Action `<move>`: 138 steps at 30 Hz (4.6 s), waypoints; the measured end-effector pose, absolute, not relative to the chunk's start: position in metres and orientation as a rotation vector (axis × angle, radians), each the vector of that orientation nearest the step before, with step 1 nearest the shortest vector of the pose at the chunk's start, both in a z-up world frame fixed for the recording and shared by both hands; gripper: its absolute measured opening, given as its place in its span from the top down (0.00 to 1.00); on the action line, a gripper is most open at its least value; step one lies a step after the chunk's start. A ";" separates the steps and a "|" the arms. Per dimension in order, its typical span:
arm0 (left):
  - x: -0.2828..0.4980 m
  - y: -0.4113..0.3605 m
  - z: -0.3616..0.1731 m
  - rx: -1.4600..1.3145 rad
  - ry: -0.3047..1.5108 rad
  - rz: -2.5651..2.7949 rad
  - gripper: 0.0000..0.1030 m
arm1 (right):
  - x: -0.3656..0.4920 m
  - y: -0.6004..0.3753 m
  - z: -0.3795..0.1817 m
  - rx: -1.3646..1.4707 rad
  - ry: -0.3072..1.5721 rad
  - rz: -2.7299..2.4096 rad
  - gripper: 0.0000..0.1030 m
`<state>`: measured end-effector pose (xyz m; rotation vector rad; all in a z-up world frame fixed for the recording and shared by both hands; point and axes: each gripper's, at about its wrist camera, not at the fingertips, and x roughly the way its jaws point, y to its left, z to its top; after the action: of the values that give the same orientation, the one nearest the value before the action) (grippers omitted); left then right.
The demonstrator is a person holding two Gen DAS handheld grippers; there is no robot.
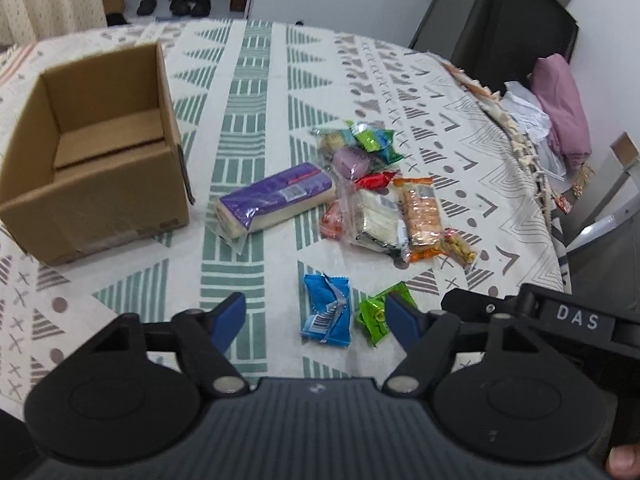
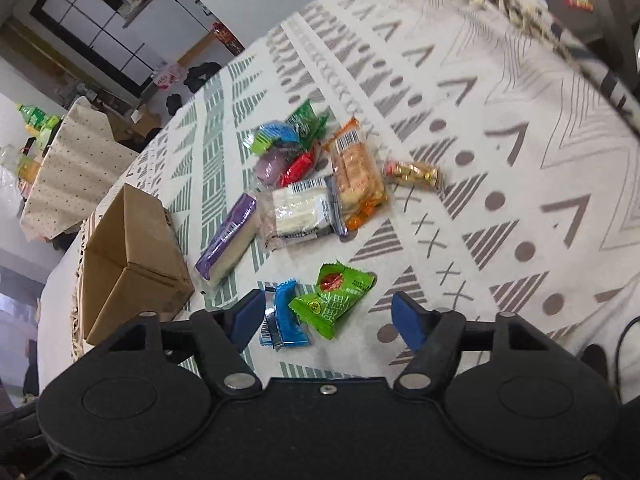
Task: Organize snacks
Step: 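Grasp the blue candy with the left tool while the right tool grasps the green candy, then carry both candies over the cardboard box and open both tools to drop them, then move both tools back over the snack pile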
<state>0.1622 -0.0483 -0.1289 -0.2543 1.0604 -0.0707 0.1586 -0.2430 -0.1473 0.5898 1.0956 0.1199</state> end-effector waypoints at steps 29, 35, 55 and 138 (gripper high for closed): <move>0.209 -0.054 -0.208 -0.393 1.211 -0.082 0.72 | 0.198 -0.232 -0.227 0.854 1.275 0.094 0.74; 0.208 -0.051 -0.201 -0.380 1.211 -0.086 0.73 | 0.197 -0.232 -0.215 0.824 1.219 0.124 0.75; 0.178 -0.015 -0.131 -0.370 1.039 -0.030 0.74 | 0.190 -0.210 -0.154 0.762 0.980 0.342 0.76; 0.165 0.134 -0.087 -0.461 0.893 0.352 0.22 | 0.211 -0.089 -0.105 0.471 0.839 0.527 0.14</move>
<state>0.1649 0.1336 -0.0871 -0.4613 0.8934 0.3518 0.2111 -0.0893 -0.1045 0.4710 0.8387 0.5271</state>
